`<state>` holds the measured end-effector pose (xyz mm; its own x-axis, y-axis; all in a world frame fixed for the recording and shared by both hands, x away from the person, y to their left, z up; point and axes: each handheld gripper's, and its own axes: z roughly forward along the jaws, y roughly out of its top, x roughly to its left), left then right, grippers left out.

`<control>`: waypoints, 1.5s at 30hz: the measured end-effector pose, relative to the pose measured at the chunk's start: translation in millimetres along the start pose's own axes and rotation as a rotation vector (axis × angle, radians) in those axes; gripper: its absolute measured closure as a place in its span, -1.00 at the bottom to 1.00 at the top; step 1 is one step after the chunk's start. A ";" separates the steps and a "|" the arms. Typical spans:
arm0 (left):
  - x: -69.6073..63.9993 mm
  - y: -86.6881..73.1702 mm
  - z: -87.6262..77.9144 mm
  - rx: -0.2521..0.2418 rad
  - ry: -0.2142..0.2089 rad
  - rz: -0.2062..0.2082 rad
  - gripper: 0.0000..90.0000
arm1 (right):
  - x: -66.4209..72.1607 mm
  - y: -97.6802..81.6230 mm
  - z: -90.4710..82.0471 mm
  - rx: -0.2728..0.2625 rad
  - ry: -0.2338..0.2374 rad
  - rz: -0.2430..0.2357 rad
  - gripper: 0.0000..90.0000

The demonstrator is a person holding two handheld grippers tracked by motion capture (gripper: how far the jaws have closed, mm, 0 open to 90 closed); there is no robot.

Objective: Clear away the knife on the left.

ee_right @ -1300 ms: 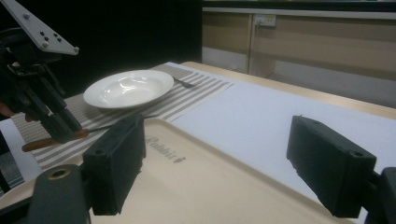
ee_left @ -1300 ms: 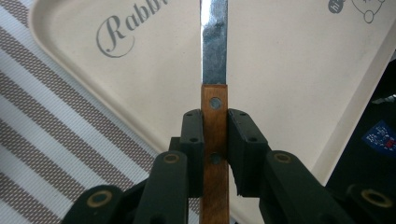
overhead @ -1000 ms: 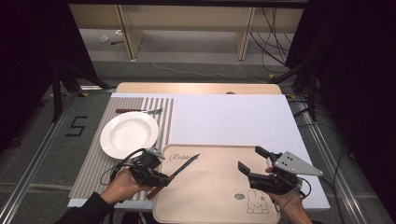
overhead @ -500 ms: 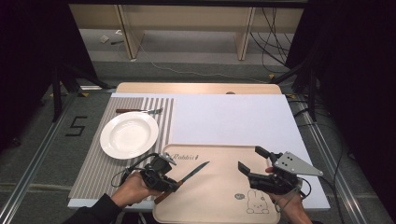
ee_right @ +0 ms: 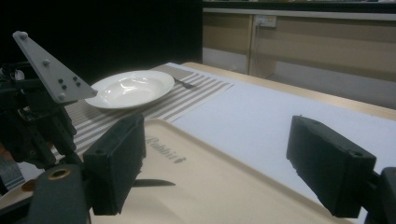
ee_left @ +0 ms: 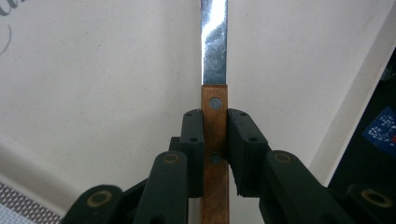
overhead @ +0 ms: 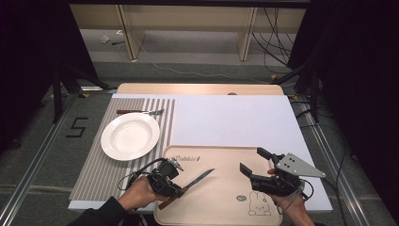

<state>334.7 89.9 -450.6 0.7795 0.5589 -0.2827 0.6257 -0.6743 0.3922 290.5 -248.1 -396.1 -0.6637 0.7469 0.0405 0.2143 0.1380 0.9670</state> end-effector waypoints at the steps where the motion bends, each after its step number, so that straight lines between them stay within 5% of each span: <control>1: -0.2 0.3 0.8 0.008 0.003 0.005 0.71 | 0.1 0.0 0.0 -0.001 0.001 0.000 -0.54; 19: -1.8 -1.2 12.0 0.055 0.024 0.040 0.66 | 0.2 0.1 -0.1 -0.001 0.002 0.001 -0.54; 21: -2.3 -1.7 11.6 0.037 0.012 0.063 0.56 | 0.2 0.1 -0.1 -0.001 0.002 0.002 -0.54; 26: -4.9 -0.3 5.0 -0.041 -0.006 0.127 -0.03 | 0.0 0.2 -0.3 0.000 0.002 0.002 -0.54; 30: -8.0 1.2 -0.1 -0.114 0.007 0.143 -0.26 | 0.2 0.2 -0.2 0.000 0.003 0.002 -0.54; 37: -9.4 2.8 -6.4 -0.224 0.013 0.165 -0.16 | 0.3 0.3 -0.1 -0.001 0.005 0.001 -0.54; 45: -14.4 4.7 0.3 -0.194 0.015 0.195 0.10 | 0.2 0.3 -0.1 -0.001 0.003 0.002 -0.54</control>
<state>326.4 78.5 -445.0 0.8833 0.4356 -0.1730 0.4456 -0.6659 0.5984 290.4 -248.0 -395.8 -0.6657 0.7449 0.0430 0.2149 0.1362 0.9671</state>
